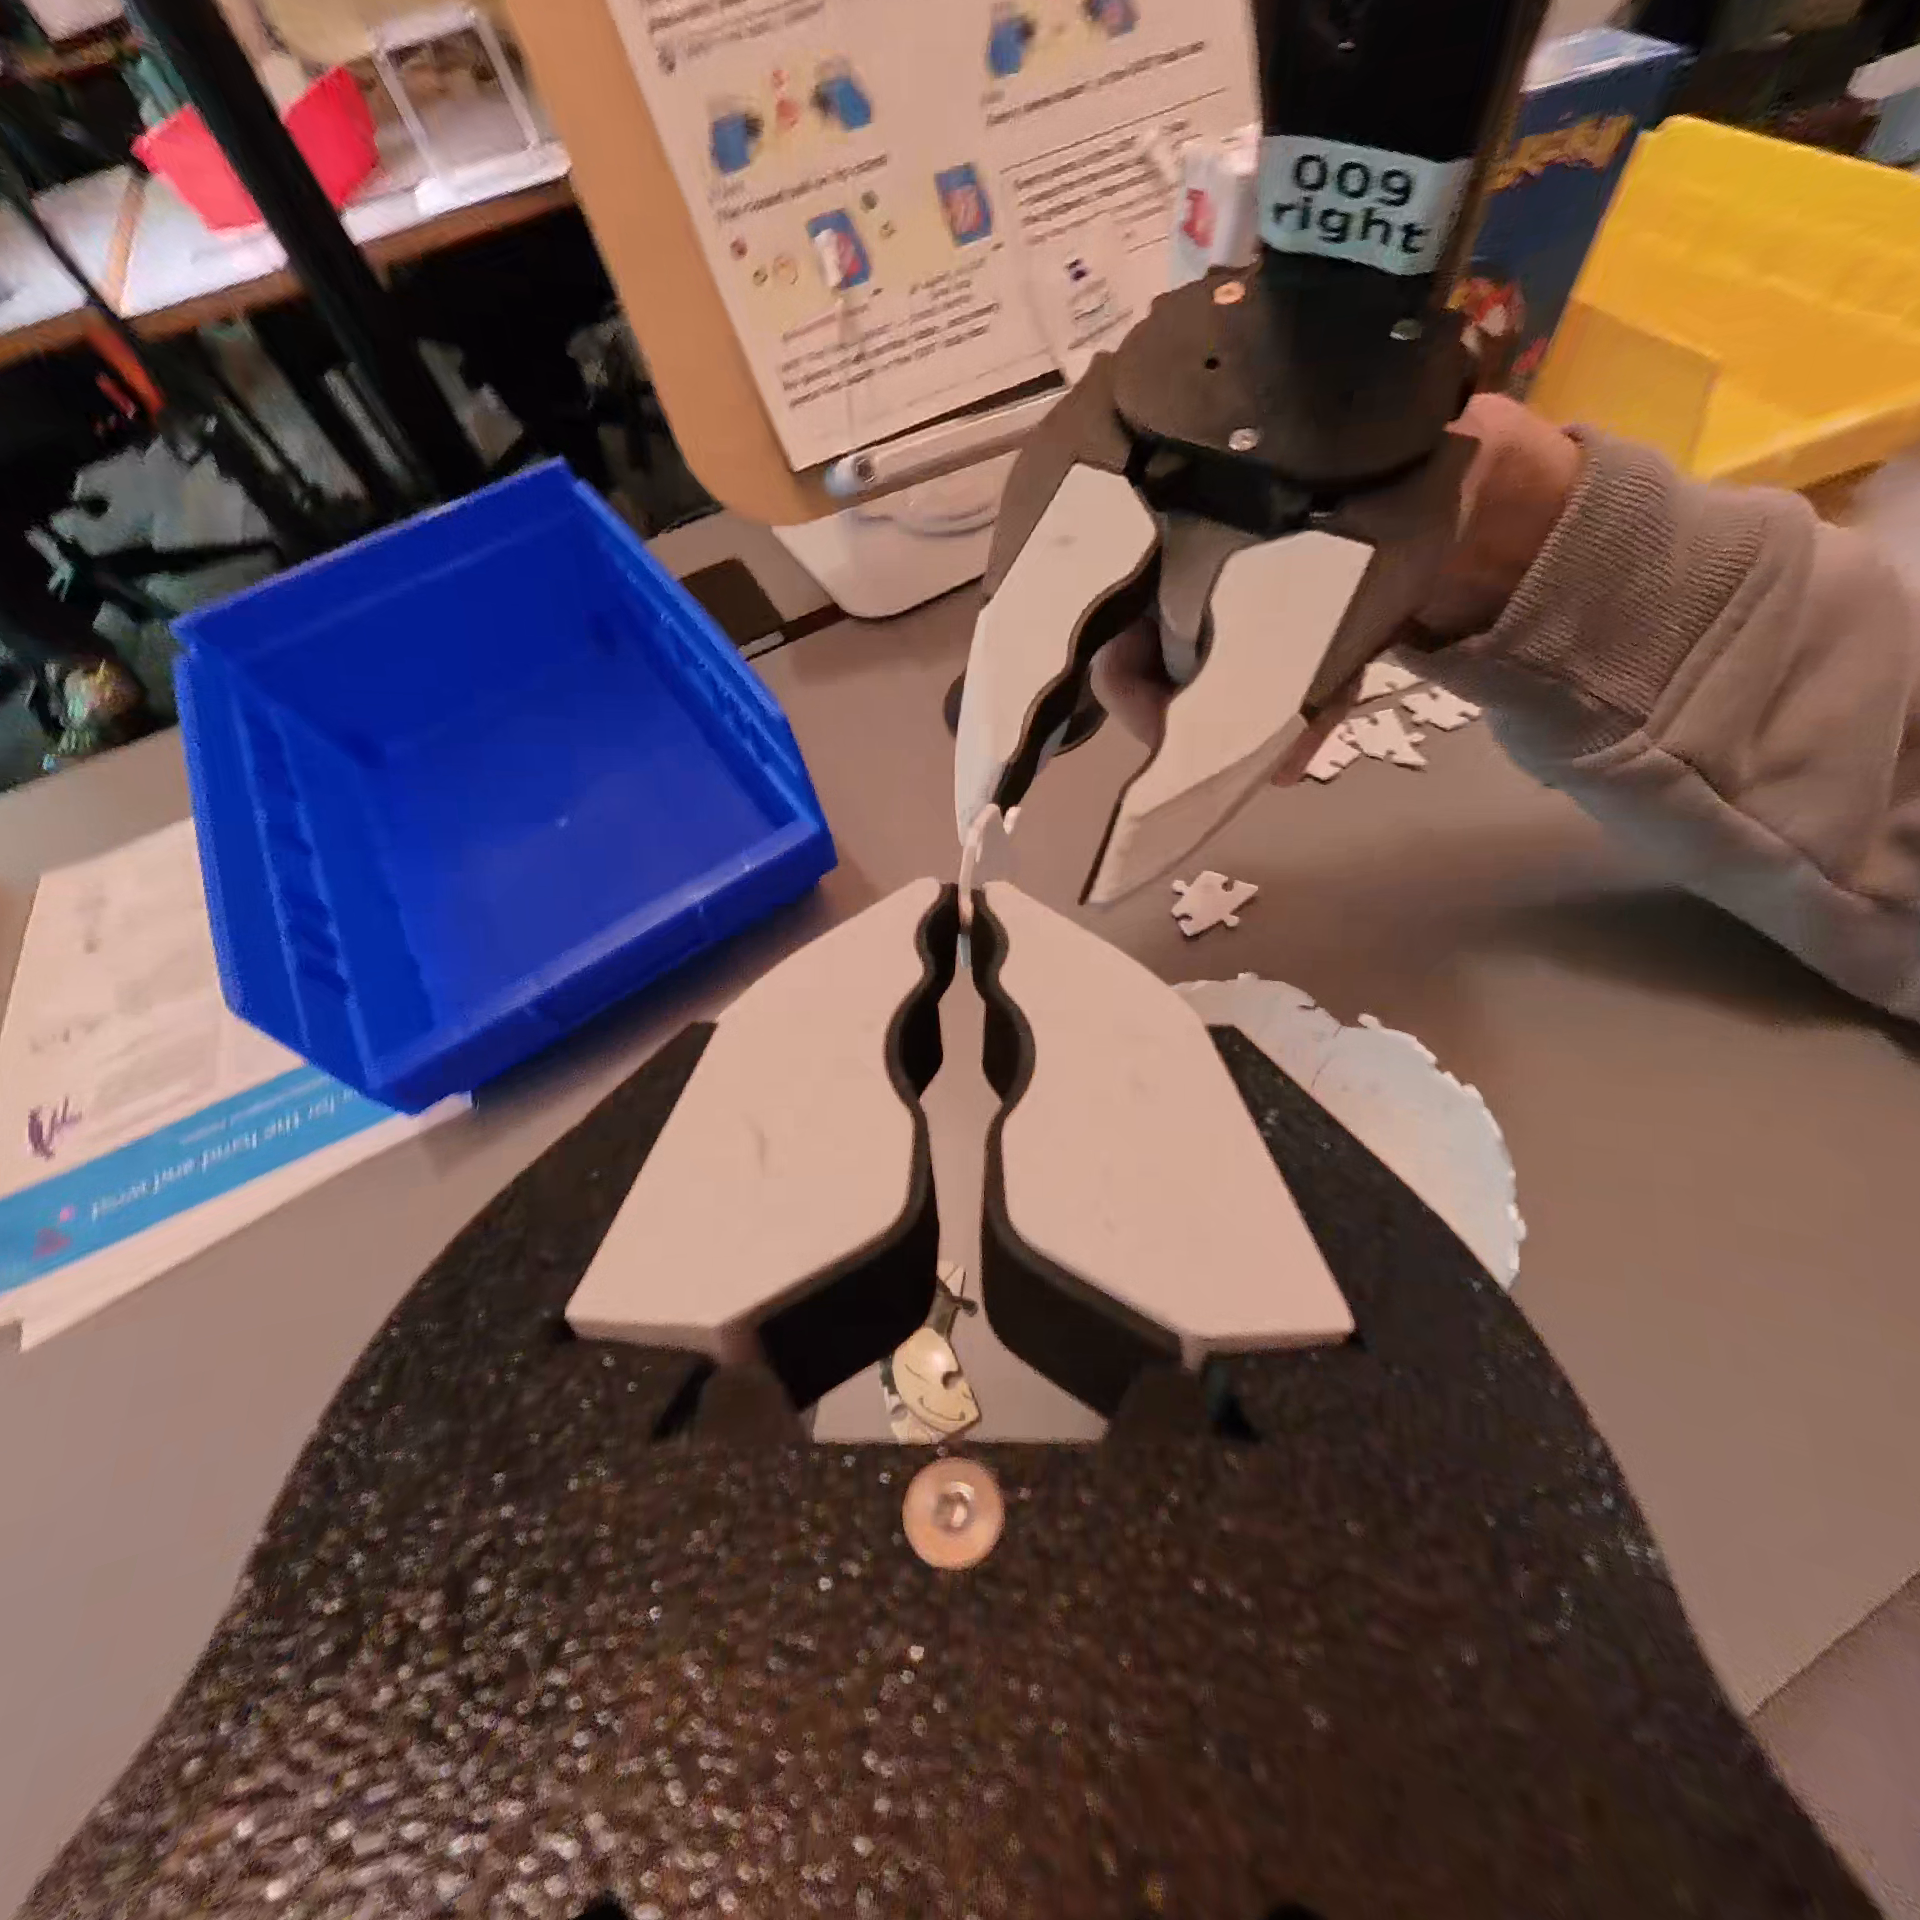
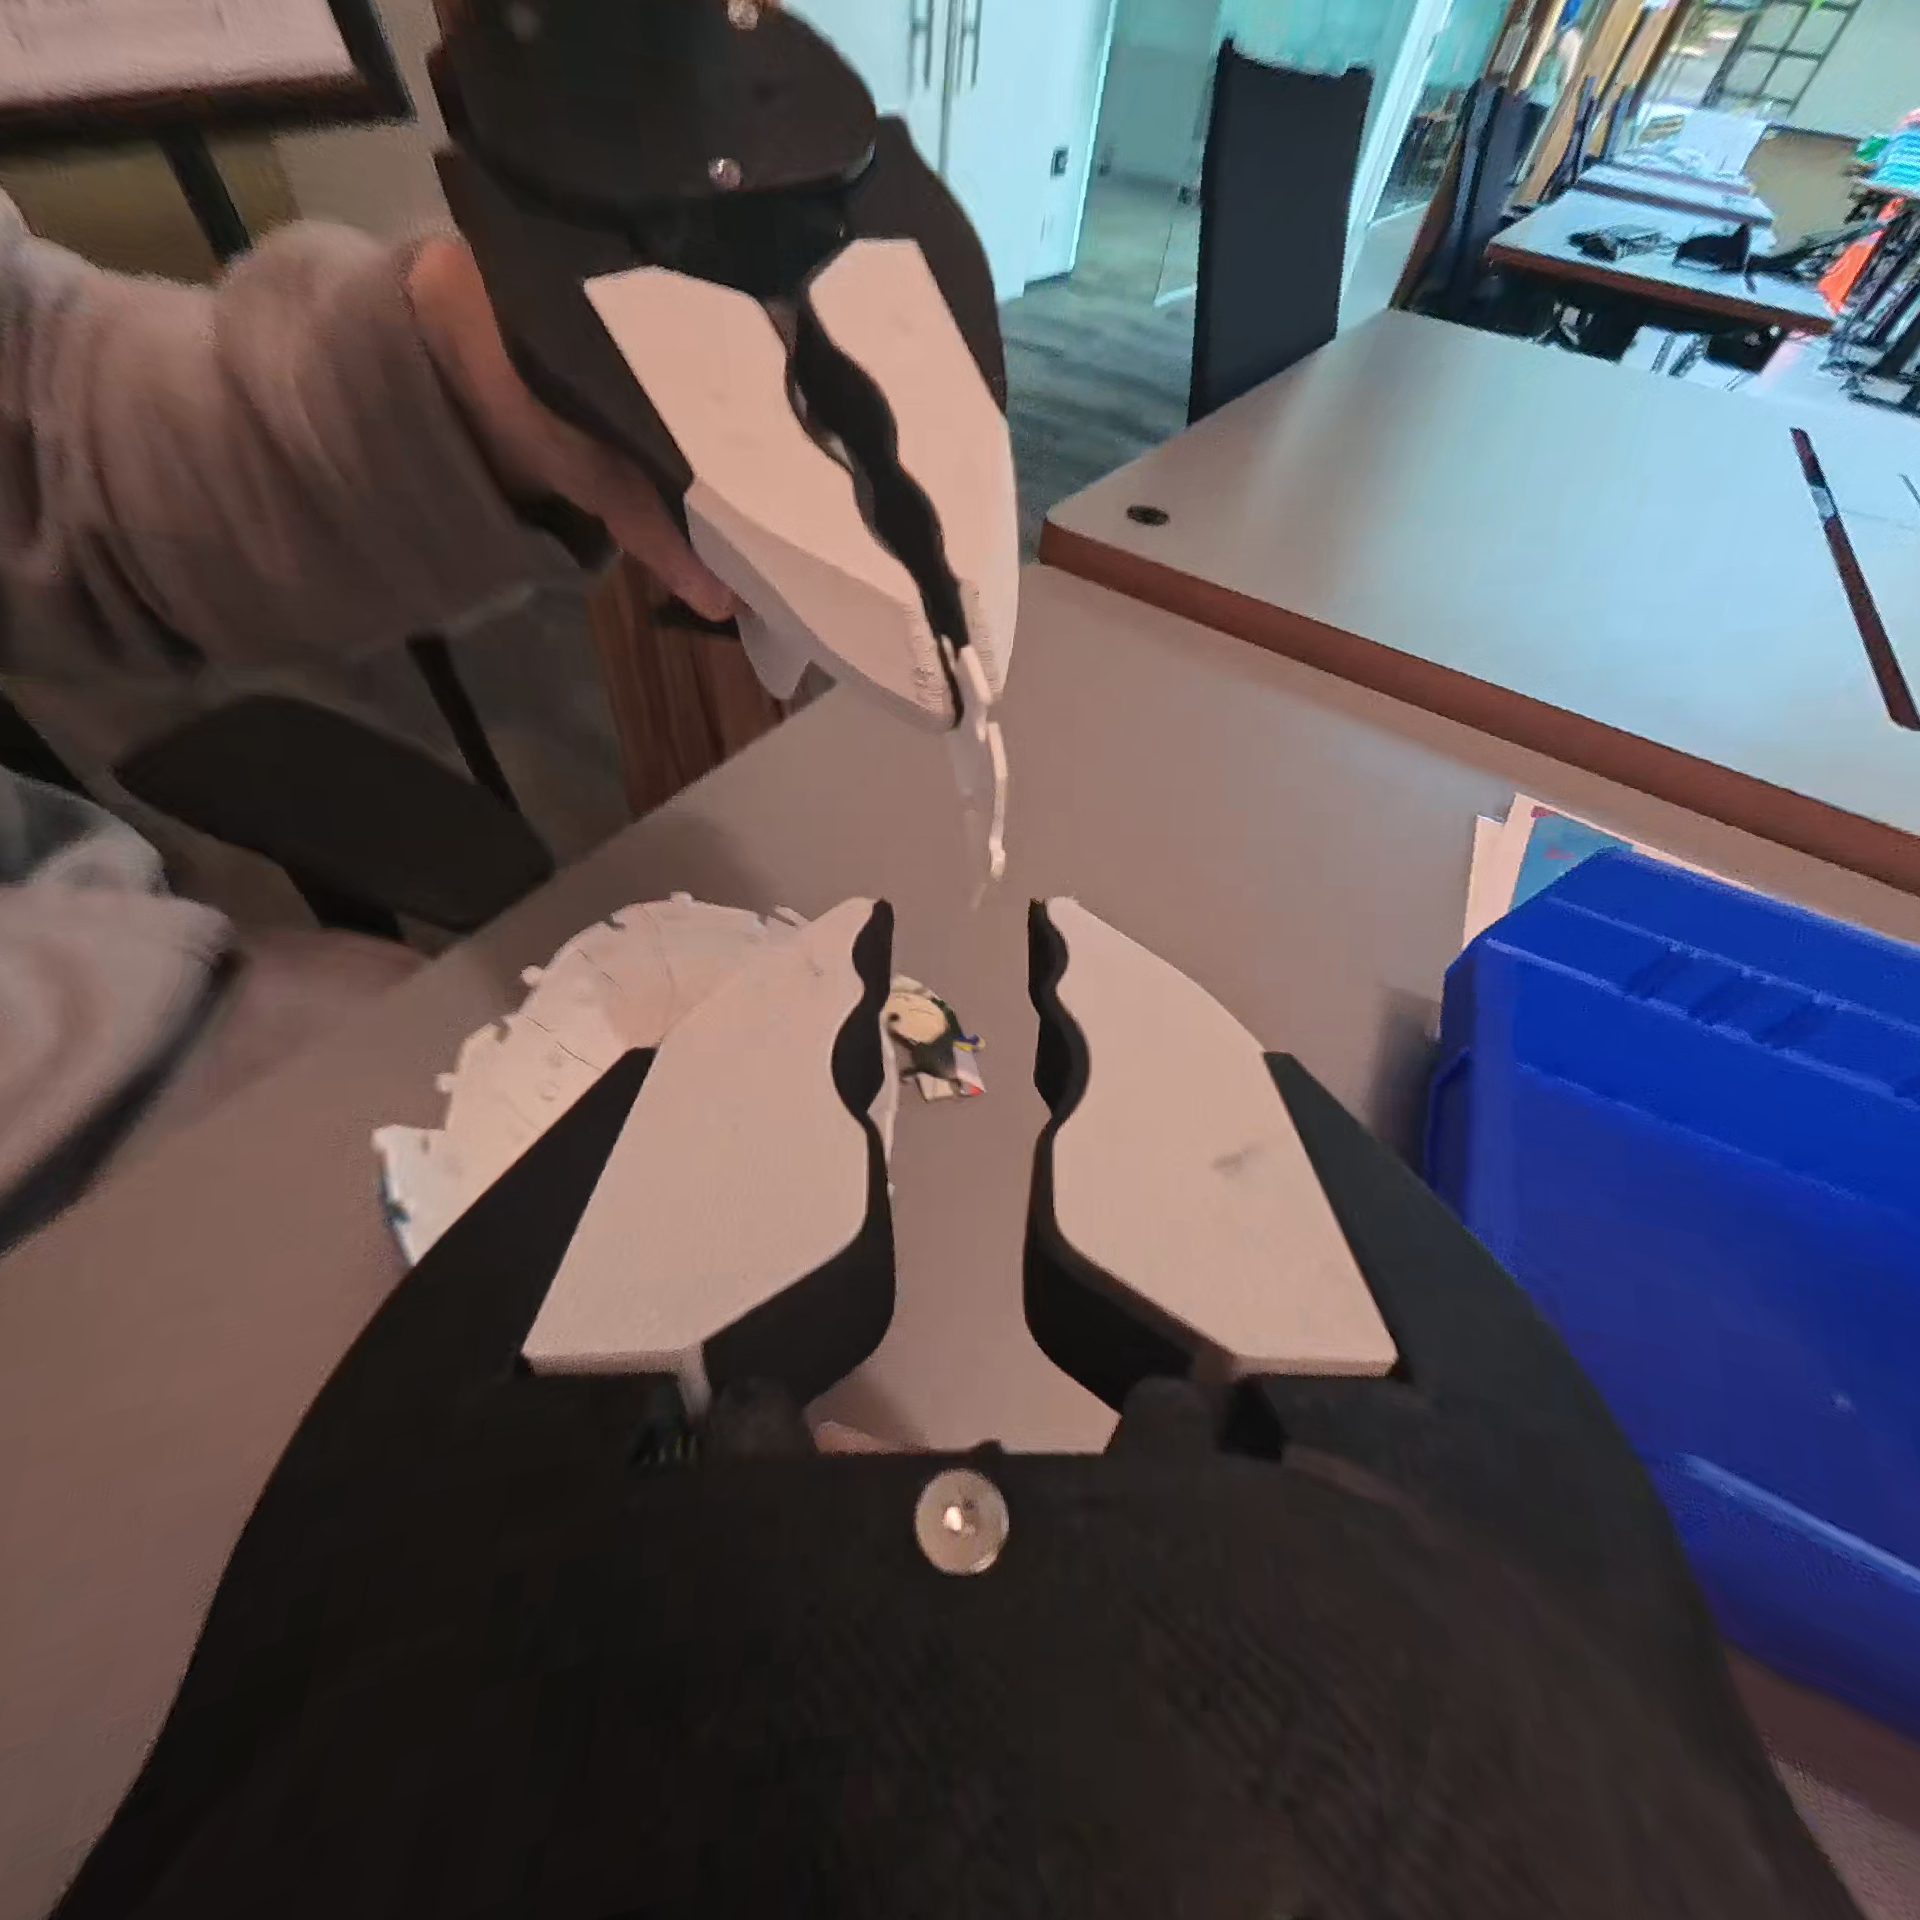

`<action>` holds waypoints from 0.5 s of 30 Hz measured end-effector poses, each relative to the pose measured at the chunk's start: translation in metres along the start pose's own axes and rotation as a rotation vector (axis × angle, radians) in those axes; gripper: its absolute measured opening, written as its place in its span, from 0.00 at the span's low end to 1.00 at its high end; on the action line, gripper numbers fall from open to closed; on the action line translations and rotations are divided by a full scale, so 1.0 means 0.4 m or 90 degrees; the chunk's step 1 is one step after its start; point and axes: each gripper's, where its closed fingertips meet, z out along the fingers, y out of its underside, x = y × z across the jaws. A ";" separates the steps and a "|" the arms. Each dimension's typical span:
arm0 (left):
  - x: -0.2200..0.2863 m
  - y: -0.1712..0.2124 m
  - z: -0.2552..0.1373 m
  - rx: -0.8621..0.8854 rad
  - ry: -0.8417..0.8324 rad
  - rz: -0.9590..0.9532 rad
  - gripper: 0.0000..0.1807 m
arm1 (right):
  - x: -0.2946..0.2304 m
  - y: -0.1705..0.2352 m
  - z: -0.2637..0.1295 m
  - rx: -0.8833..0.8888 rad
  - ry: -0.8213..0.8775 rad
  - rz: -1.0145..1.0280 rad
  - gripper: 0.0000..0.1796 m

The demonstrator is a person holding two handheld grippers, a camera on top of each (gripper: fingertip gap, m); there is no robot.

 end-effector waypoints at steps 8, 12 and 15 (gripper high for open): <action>0.059 -0.001 0.010 0.020 0.061 0.049 0.01 | -0.035 -0.031 -0.022 0.079 0.099 0.015 0.01; 0.086 0.025 0.014 -0.014 0.109 0.078 0.02 | -0.062 -0.009 -0.028 0.044 0.127 -0.022 0.01; 0.091 0.018 0.012 -0.057 0.119 0.142 0.05 | -0.065 -0.002 -0.040 0.000 0.185 -0.051 0.01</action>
